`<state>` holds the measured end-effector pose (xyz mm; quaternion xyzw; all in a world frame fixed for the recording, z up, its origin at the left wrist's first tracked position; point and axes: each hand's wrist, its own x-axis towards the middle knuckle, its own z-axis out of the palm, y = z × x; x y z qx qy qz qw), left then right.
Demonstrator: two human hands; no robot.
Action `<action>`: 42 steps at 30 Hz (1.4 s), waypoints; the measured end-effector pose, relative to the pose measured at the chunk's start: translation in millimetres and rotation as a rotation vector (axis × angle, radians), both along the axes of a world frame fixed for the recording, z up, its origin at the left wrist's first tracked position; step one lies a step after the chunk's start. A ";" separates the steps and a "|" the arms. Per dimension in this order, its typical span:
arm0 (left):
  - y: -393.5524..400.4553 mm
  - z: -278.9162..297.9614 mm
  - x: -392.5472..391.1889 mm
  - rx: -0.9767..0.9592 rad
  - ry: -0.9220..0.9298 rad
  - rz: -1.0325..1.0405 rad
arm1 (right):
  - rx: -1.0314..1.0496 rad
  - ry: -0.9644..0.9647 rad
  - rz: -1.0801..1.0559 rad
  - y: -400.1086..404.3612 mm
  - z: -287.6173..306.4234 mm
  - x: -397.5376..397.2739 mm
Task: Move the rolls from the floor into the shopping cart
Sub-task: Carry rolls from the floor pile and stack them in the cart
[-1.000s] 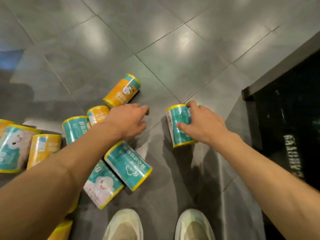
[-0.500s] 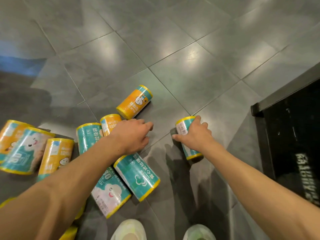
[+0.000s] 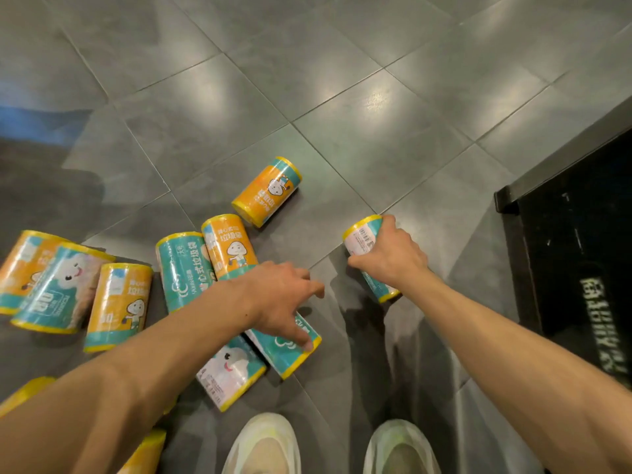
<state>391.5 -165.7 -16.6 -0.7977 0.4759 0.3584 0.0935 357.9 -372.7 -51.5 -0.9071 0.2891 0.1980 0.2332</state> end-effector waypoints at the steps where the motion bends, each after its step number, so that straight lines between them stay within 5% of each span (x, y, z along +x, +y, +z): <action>1: -1.6 -1.5 -5.7 0.062 0.028 -0.048 | 0.001 -0.007 0.010 1.2 2.9 -0.9; 7: 4.7 -19.9 -16.7 0.237 0.009 -0.286 | 0.003 -0.025 0.061 0.9 13.3 -6.8; 13: 1.4 -26.2 -17.1 0.170 -0.032 -0.235 | 0.012 -0.024 0.055 0.0 17.5 -15.1; 20: -3.5 -27.2 -5.9 -0.020 0.003 0.210 | 0.019 -0.054 0.041 -1.4 20.8 -18.2; 30: -6.6 -4.6 36.9 -0.716 0.318 1.317 | 0.136 -0.175 -0.168 -10.7 46.5 -4.0; 36: 0.8 108.3 38.3 -0.944 0.462 1.658 | 0.449 -0.332 -0.402 -2.0 156.6 -2.9; 42: 29.3 337.2 34.7 -1.074 0.555 1.763 | 0.575 -0.399 -0.405 27.7 380.9 10.4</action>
